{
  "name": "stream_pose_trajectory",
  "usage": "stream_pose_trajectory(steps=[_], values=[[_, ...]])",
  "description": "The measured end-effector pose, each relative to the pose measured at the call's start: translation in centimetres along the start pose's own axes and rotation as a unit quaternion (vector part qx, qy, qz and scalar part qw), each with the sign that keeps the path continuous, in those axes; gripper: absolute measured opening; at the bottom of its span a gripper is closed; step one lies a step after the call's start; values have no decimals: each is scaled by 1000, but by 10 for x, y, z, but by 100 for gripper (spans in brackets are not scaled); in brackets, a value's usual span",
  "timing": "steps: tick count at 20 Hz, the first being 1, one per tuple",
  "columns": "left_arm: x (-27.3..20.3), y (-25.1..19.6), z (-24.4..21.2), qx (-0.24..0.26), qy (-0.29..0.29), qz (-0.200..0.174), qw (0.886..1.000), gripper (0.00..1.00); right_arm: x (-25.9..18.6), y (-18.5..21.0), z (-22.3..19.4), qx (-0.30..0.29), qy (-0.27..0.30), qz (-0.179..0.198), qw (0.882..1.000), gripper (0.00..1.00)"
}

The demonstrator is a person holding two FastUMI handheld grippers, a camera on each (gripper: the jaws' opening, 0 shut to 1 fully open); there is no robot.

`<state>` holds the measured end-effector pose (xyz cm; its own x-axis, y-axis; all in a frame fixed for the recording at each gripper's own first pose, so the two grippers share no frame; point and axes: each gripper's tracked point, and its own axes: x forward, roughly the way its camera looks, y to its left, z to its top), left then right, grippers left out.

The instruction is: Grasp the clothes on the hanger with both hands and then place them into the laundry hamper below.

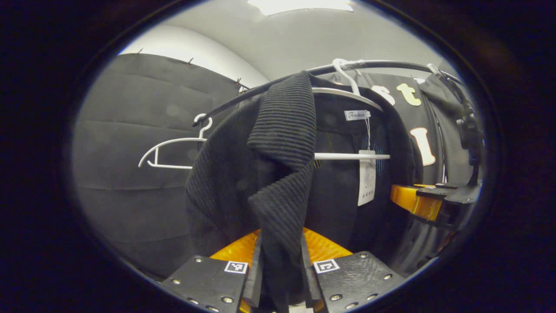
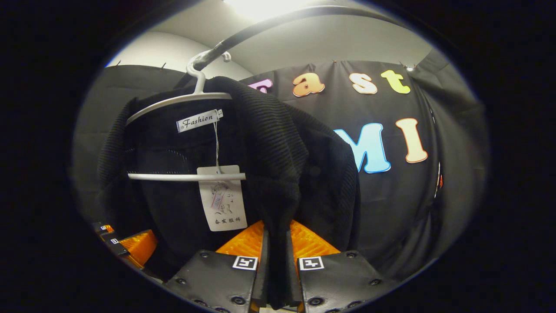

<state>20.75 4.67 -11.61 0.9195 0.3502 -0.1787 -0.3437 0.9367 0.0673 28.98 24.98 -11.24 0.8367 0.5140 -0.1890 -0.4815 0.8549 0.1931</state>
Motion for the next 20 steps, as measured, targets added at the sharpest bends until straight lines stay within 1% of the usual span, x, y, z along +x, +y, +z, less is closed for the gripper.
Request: stream_pose_trajectory(steps=[1,2,3,4,5,6,7,10,13,20], values=[[-1,-1,2,2,-1,-5,1000,44,2,-6,2,5,-9,-13,1000,11],[5,-1,-1,7,-3,-9,1000,44,3,-5,3,0,-3,-4,1000,2],[6,7,5,11,-6,8,1000,37,0,-5,1,-10,2,-3,1000,2],[-3,12,6,10,-8,7,1000,30,-3,-4,2,-22,1,-3,1000,2],[-4,9,6,10,-8,-7,1000,22,-5,-6,5,-35,-3,-6,999,2],[-8,16,9,16,-11,10,1000,15,-7,-5,8,-44,-10,-10,999,2],[-8,21,14,20,-14,19,1000,0,-10,-7,11,-49,-17,-14,999,2],[-19,16,24,21,-24,-1,999,0,-10,-13,21,-63,-34,-26,997,2],[-37,21,49,31,-45,-1,999,0,-12,-19,36,-78,-49,-39,995,2],[-68,33,105,28,-86,-5,996,0,-33,-24,73,-98,-89,-60,989,2]])
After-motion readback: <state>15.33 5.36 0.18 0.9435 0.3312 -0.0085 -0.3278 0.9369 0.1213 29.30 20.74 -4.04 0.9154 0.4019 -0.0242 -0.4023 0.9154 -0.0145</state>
